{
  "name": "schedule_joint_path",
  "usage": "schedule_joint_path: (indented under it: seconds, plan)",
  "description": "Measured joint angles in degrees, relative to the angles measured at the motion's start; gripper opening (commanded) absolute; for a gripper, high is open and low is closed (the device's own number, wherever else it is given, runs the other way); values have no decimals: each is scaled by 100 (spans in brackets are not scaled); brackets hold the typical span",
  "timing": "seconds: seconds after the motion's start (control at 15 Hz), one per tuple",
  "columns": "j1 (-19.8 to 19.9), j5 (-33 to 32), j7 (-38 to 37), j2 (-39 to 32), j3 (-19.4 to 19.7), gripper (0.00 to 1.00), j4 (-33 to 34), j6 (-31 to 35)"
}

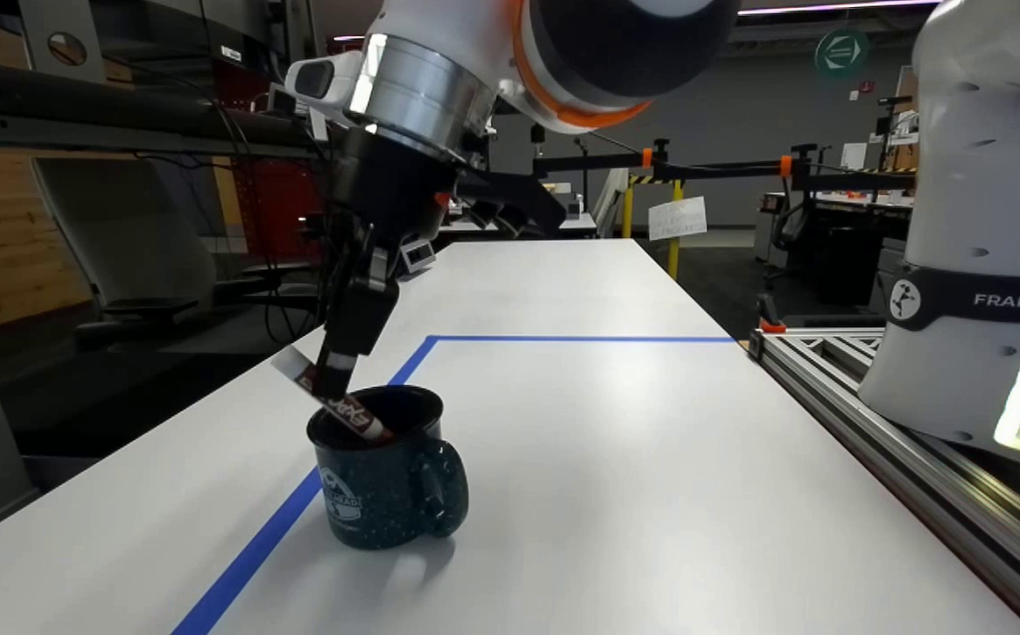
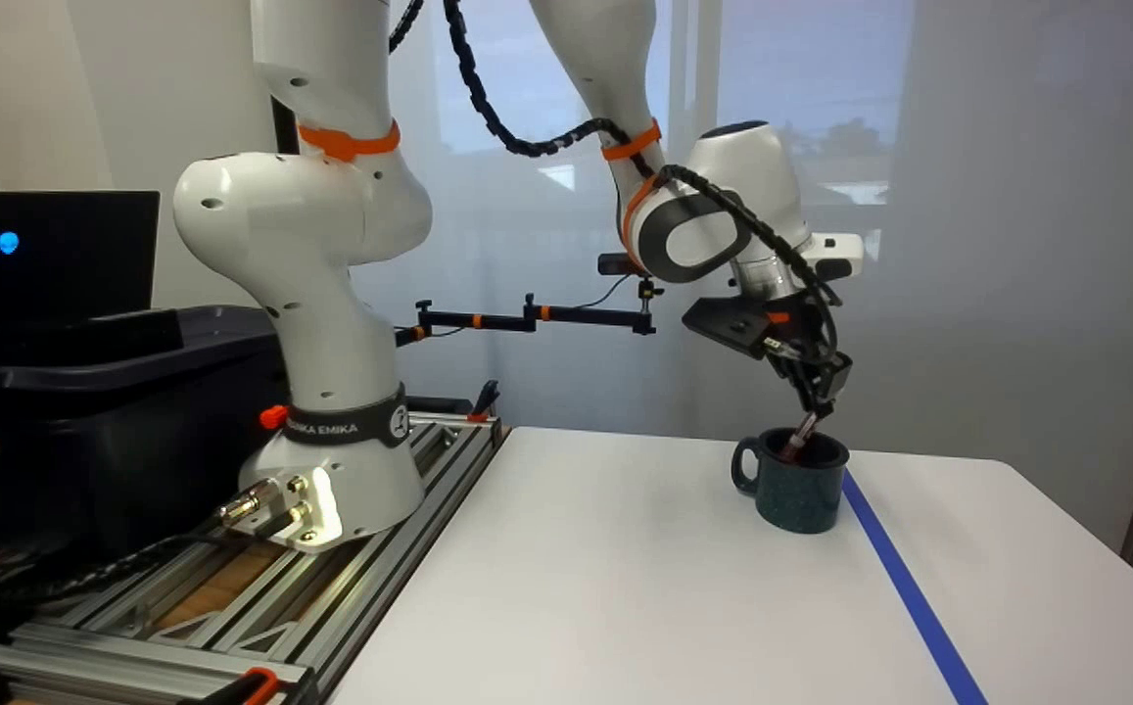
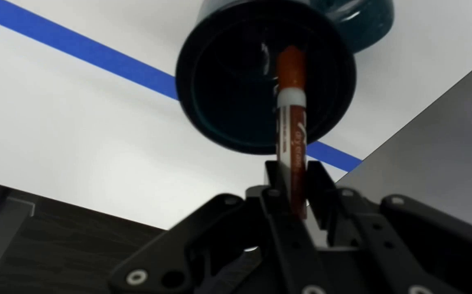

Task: Take the marker out of the mug.

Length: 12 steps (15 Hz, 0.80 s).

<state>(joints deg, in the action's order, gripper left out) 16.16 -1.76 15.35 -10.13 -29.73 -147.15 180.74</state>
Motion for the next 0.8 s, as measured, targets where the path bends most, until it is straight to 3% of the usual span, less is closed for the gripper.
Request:
schedule_joint_path:
  seconds: [0.13, 0.4, 0.73, 0.8]
  plan:
    - [386, 29, 101, 277, -184, 5, 19, -299]
    - [756, 282, 315, 917, -173, 5, 19, -1031]
    - [878, 914, 751, 1361, 107, 5, 19, -2119]
    - [706, 952, 808, 1352, 400, 5, 9, -2266]
